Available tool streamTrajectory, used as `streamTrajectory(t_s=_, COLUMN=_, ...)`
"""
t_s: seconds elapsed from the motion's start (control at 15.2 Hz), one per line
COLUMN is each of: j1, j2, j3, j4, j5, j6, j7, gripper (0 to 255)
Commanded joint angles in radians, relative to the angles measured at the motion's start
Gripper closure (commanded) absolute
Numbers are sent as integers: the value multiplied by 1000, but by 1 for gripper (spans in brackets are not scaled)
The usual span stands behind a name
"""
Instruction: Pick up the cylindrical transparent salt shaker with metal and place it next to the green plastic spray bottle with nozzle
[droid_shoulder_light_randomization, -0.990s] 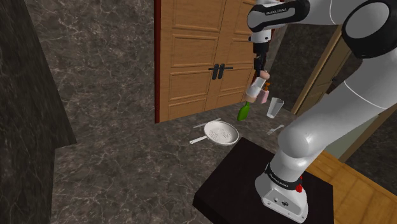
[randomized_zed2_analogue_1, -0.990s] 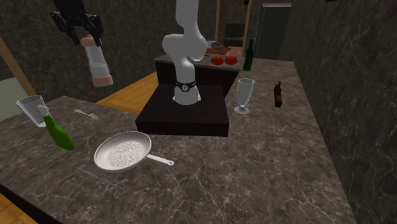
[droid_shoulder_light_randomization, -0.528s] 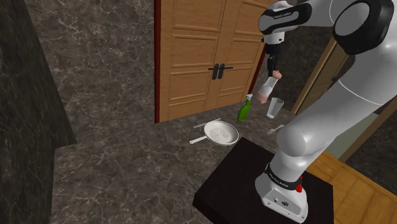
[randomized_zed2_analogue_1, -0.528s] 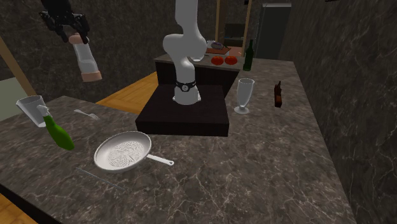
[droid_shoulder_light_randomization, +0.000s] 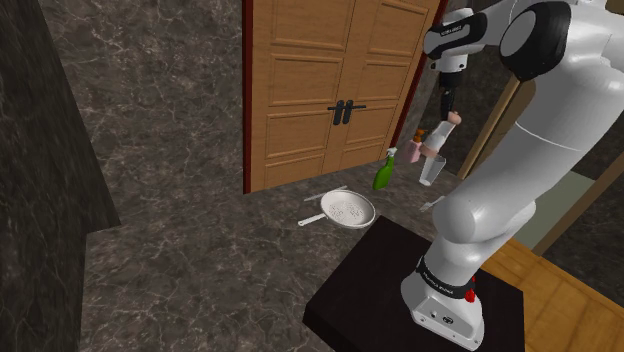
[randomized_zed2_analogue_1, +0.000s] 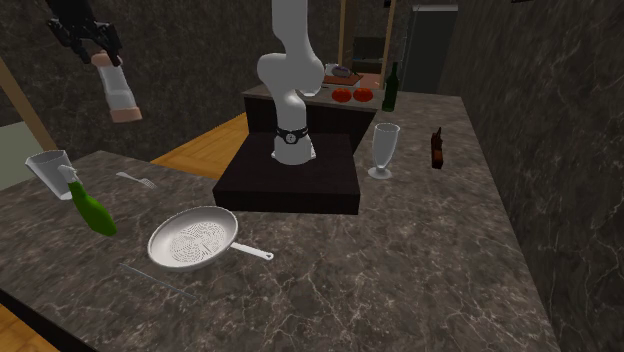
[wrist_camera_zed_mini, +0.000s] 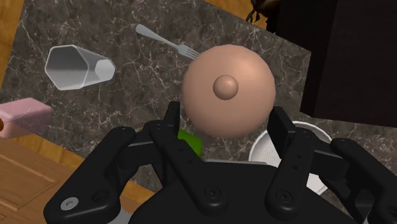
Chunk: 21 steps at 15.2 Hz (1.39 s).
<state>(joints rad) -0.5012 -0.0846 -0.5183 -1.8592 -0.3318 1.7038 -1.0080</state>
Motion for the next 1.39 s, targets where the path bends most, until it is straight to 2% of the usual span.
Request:
streamTrajectory(t_s=0.0, j1=-7, j2=15, j3=-10, j4=-8, j5=4, j6=26, j7=-12, gripper=255)
streamTrajectory(t_s=1.32, j1=-19, j2=74, j3=-27, j4=-218, j5=7, j6=286, j7=36, gripper=255)
